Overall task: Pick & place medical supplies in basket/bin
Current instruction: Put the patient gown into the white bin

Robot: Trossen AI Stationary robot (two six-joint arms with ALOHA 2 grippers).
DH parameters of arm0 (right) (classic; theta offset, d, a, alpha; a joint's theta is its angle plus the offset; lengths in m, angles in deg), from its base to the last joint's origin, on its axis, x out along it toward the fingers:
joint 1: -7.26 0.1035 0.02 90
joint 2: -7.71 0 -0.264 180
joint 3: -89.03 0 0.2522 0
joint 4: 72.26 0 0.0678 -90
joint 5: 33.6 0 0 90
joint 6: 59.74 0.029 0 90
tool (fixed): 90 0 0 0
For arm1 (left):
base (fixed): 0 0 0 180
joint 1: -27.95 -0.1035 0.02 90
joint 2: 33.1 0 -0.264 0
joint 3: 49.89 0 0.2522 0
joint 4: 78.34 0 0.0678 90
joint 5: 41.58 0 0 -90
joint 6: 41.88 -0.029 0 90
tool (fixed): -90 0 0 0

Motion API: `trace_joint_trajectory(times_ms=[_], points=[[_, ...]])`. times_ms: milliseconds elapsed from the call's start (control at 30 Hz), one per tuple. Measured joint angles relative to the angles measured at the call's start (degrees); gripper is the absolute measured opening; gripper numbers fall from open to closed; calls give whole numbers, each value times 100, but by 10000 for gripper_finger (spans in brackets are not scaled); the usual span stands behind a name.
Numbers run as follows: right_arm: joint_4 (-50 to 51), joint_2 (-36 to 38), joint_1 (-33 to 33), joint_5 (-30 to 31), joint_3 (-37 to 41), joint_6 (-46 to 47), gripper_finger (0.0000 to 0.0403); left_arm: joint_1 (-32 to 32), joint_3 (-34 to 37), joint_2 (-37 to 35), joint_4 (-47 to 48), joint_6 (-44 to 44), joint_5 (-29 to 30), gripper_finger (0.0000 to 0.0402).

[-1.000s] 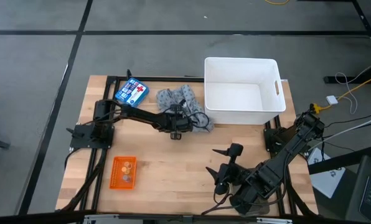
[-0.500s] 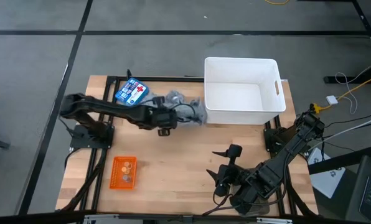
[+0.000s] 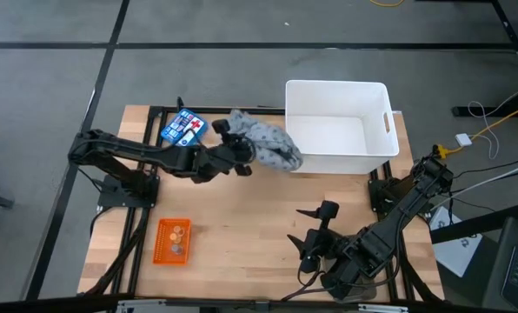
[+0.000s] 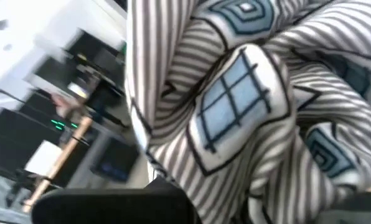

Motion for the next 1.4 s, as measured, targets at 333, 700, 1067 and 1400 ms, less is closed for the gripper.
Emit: trace_joint_trajectory(times_ms=[333, 700, 1067, 1400], points=[[2, 0, 4, -142, 0, 1, 352, 46, -11, -5, -1635, -1371, 805, 32], [2, 0, 4, -151, 0, -2, 352, 353, -408, -5, -3941, -3801, 899, 31], [-1, 0, 4, -151, 0, 0, 352, -117, -1885, 639, -3602, -2835, -1195, 31], [-3, 0, 4, -161, 0, 20, 352, -1112, -3778, 2626, -2715, -1977, -2570, 31]])
